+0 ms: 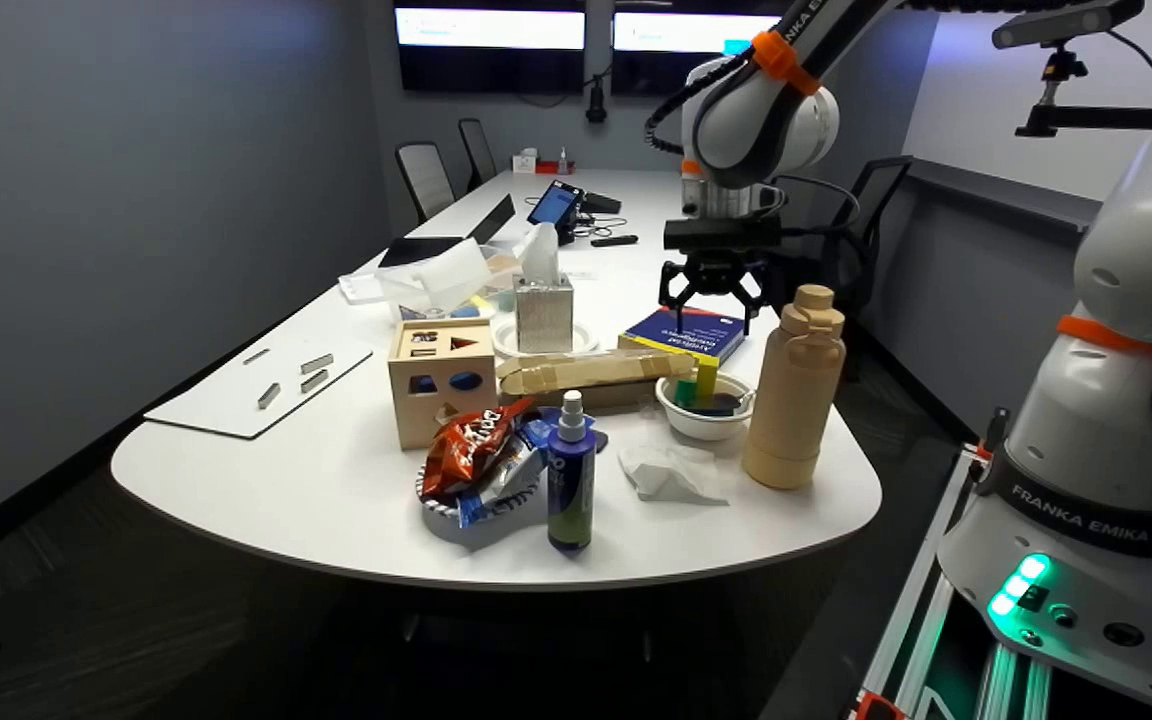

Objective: Remove the yellow block from the white plate and put it inside the shape sorter through the square opening

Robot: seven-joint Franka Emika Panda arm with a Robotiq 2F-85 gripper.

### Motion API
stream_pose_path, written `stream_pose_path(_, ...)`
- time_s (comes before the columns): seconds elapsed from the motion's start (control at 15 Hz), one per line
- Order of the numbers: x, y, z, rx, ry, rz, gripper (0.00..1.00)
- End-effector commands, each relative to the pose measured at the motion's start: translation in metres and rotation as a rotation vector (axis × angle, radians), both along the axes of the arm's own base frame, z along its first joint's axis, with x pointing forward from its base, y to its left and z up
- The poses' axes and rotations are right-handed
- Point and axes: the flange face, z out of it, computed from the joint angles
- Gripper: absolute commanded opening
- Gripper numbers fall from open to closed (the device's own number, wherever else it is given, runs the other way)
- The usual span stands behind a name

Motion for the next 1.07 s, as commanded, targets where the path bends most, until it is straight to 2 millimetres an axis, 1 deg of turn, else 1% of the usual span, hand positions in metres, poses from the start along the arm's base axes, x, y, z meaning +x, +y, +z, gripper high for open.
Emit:
stream_pose_path(0.0, 0.004, -0.003, -0.014, 0.014, -0.026, -0.037, 1.0)
stream_pose_path(0.33, 0.005, -0.012, -0.032, 0.016, -0.021, -0.055, 1.0)
stream_pose_path(0.73, 0.005, -0.015, -0.051, 0.018, -0.001, -0.062, 1.0)
stream_pose_path(1.0, 0.003, -0.017, -0.06, 0.02, 0.012, -0.071, 1.0)
